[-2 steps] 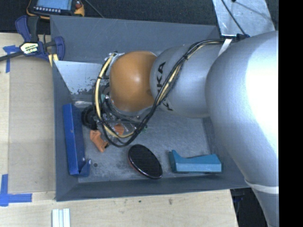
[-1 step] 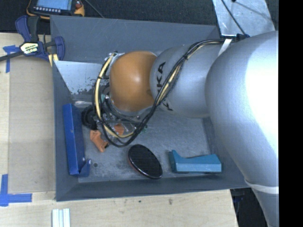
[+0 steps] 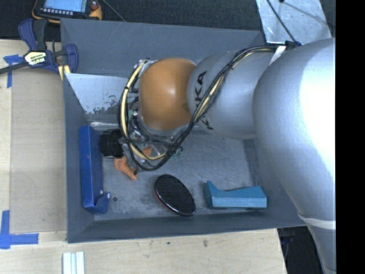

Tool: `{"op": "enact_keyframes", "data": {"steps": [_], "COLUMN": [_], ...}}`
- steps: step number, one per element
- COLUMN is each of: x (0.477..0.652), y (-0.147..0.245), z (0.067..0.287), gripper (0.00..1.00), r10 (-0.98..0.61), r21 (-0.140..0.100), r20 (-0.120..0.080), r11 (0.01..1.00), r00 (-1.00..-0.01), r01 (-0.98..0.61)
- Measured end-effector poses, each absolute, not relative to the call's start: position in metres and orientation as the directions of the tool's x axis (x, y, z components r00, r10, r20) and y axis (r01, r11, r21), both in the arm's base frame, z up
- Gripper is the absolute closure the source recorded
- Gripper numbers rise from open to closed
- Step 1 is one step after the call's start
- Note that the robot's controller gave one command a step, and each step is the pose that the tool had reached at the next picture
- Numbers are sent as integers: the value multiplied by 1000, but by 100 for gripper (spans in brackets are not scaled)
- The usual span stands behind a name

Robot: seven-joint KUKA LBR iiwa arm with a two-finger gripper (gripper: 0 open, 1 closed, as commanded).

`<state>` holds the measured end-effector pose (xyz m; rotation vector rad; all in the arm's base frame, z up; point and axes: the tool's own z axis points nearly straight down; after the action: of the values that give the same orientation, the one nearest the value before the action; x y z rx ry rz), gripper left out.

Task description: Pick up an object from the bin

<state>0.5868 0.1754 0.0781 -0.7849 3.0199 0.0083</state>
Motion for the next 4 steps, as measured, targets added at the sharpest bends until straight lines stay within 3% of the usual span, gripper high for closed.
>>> {"op": "enact_keyframes", "data": {"steps": [1,2,3,4], "x": [588,536,535,535], "y": [144,129,129,129], "z": [74,101,100,100], "gripper": [100,0,100,100], "r10": [-502,-494,-492,-492], "r21": [0,0,0,0], "r20": [-9,-6,-3,-3], "r11": [865,870,871,871], "r00": [-865,-870,-871,-871], "r01": [-502,-494,-492,-492]}}
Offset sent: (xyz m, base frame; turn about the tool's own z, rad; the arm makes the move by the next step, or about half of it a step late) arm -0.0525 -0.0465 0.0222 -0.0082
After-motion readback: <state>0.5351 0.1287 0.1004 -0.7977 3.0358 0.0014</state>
